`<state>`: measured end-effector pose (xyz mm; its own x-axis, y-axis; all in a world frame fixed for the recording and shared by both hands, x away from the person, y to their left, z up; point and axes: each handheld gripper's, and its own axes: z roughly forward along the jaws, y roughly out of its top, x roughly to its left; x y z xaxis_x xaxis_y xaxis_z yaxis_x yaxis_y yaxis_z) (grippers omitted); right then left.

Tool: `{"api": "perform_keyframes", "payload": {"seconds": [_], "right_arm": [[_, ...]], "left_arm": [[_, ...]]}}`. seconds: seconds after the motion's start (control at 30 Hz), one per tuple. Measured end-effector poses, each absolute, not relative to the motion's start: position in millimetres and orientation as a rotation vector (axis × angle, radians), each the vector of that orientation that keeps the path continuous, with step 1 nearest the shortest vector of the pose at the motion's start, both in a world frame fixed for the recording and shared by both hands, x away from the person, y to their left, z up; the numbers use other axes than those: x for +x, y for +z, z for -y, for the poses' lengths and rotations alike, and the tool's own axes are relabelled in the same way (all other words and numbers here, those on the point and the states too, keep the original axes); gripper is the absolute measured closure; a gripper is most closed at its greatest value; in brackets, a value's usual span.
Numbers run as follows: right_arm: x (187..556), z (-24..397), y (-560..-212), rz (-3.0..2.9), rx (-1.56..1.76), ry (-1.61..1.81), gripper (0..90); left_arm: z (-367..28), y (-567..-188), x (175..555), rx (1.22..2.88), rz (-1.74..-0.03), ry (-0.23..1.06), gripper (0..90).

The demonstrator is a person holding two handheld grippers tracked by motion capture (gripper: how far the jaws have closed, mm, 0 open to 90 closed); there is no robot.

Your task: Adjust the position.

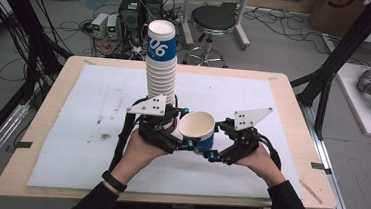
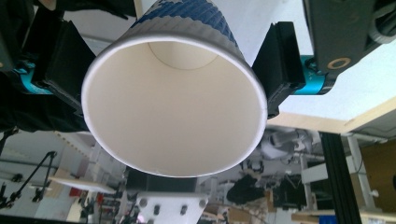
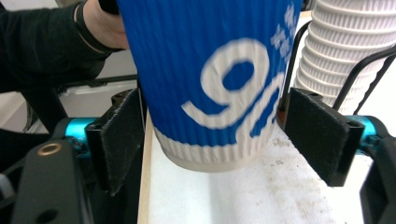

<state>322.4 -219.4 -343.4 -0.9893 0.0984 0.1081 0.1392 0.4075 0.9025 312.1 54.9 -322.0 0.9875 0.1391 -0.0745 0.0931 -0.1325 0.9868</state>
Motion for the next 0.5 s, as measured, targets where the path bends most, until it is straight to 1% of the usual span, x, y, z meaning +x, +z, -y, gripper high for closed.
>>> {"api": "perform_keyframes", "payload": {"seconds": [0.23, 0.4, 0.47, 0.5], "right_arm": [[322.0, 213.0, -345.7, 2.529, -0.251, -1.719, 19.4], [322.6, 210.1, -349.4, 2.506, -0.274, -1.728, 19.7], [322.6, 208.8, -350.7, 2.501, -0.283, -1.734, 20.7], [322.8, 208.9, -350.9, 2.498, -0.281, -1.739, 24.0]], "left_arm": [[-49.6, -320.4, 310.5, 1.791, -0.171, 0.072, 22.8], [-47.6, -320.4, 309.5, 1.798, -0.178, 0.071, 23.0], [-47.6, -320.5, 309.7, 1.800, -0.176, 0.072, 23.0], [-47.6, -320.4, 309.6, 1.797, -0.174, 0.066, 23.1]]}}
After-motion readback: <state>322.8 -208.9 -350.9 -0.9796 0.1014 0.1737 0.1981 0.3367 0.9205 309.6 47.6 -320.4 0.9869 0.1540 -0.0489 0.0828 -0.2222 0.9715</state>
